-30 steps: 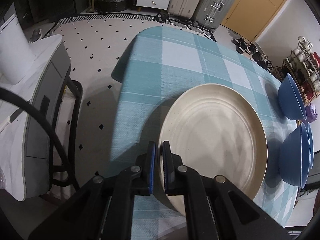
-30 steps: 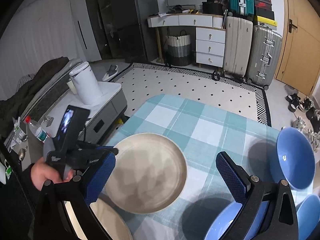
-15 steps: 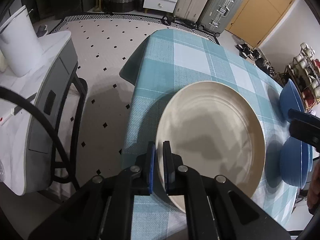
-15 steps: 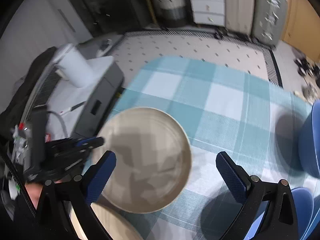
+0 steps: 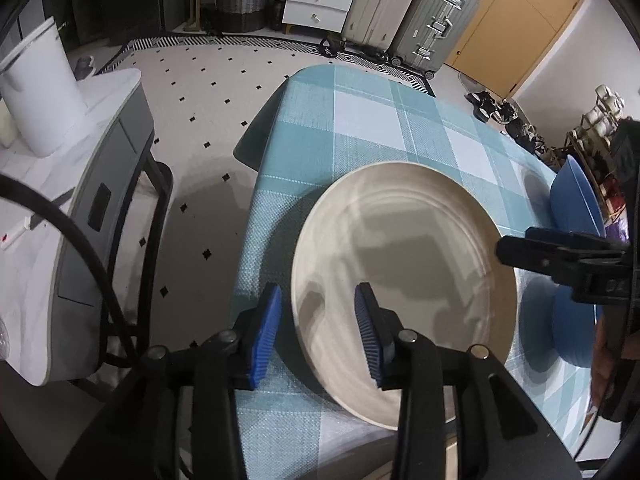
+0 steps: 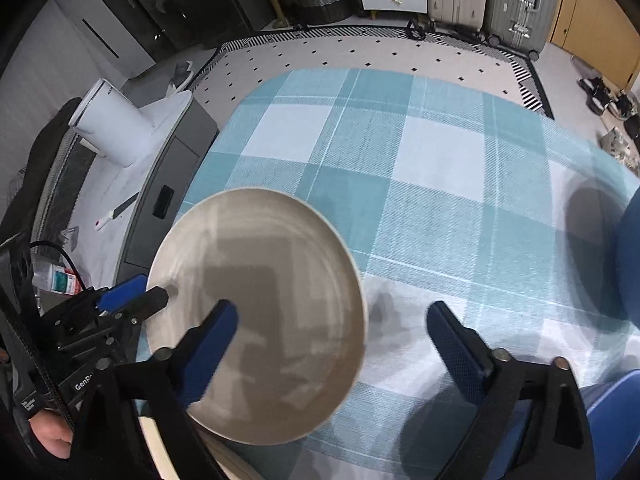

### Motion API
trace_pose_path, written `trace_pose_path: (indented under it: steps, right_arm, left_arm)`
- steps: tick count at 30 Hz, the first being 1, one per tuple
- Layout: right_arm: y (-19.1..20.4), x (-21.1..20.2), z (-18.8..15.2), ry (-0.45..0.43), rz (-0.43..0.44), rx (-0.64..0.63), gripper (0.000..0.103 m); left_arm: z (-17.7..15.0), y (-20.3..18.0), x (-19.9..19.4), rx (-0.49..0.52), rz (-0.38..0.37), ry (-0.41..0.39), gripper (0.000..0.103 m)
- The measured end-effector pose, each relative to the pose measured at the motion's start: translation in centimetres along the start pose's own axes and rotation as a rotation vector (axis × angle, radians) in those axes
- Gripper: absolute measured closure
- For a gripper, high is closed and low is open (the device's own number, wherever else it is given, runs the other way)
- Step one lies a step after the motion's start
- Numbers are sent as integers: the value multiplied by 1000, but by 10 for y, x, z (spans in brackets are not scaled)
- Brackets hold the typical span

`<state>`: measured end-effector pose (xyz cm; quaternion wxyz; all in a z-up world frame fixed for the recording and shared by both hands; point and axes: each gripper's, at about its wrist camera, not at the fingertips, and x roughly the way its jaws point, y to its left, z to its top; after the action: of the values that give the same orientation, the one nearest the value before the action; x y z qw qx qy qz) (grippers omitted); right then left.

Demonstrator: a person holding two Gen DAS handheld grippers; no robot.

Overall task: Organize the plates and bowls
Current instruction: 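Grasp the plate rim with the right tool while the left tool holds it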

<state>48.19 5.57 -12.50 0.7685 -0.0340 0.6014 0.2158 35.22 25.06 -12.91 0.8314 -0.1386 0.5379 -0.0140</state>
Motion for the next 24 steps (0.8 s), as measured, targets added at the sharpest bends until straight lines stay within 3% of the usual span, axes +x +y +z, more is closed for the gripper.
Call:
trace_pose_path:
  steps: [14,18,22,24]
  right_arm:
    - [-9,27,-3,57,40,57,45]
    - [-6,32,-4,67,30,43,54]
    - [-4,37,-6,69,11,42,70]
    - [-3,38,-6,65,4,44,71]
  left_arm:
    - [-6,4,14,-14,-9,37,62]
    - [-7,9,15,-37,-10,36,62]
    - [-7,10,14,-41,-19,31,62]
    - [-7,10,14,-34,-19,31,64]
